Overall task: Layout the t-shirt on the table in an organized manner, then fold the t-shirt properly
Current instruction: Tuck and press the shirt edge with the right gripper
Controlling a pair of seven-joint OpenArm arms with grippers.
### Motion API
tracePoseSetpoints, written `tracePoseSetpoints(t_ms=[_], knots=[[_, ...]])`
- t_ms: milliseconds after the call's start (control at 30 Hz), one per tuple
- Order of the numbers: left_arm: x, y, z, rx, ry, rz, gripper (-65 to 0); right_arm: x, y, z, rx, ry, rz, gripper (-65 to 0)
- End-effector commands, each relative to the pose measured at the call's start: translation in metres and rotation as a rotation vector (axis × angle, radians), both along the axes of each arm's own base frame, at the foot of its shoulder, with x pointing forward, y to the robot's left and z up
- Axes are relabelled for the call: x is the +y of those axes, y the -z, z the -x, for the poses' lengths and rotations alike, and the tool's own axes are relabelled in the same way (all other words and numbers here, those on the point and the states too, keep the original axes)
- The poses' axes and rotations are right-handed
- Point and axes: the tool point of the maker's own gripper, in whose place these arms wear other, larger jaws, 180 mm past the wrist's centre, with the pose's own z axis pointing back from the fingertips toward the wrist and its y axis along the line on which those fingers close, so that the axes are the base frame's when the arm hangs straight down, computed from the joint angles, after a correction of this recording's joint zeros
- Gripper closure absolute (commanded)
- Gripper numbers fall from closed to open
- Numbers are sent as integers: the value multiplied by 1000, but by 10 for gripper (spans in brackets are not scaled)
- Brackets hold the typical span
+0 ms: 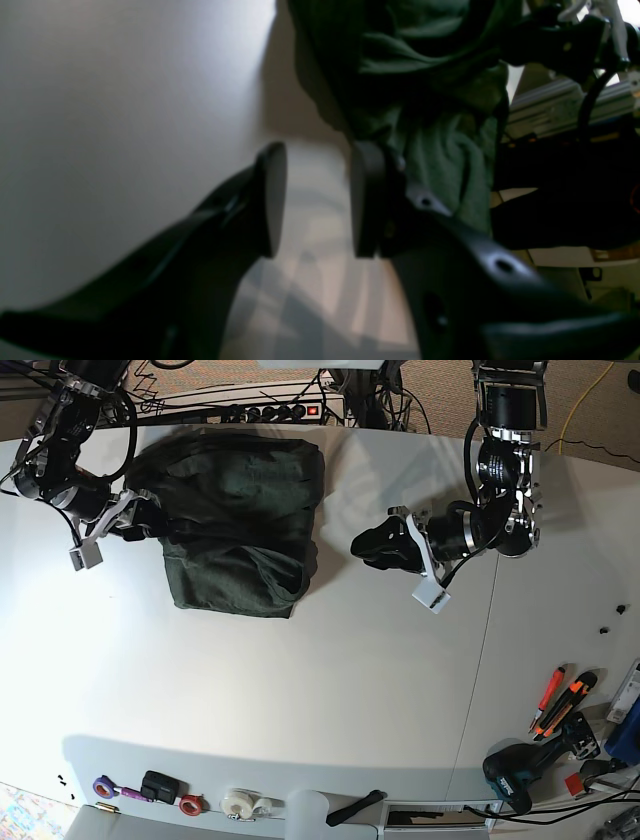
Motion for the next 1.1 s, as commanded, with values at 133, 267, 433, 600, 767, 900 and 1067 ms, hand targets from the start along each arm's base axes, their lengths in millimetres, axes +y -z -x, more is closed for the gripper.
tracePoseSetpoints(t_ms=[133, 267, 433, 600, 767, 900, 1067], knots=[[-1, -16, -9, -48, -7, 36, -201, -2, -15, -9, -62, -12, 6, -320], [-1, -16, -9, -48, -7, 36, -201, 2, -17, -7, -60, -25, -17, -320], [-1, -16, -9, -48, -7, 36, -201, 13, -30, -12, -116, -42, -101, -320], [-1, -15, -9, -48, -7, 35, -201, 20, -40, -15, -152, -52, -152, -320], [-1, -16, -9, -48, -7, 36, -201, 3, -20, -10, -72, -27, -24, -320], [-1, -16, -10, -49, -8, 36, -201, -4, -12, -7, -40, -17, 26, -319], [-1, -16, -10, -49, -9, 37, -201, -4, -12, -7, -40, -17, 26, -72]])
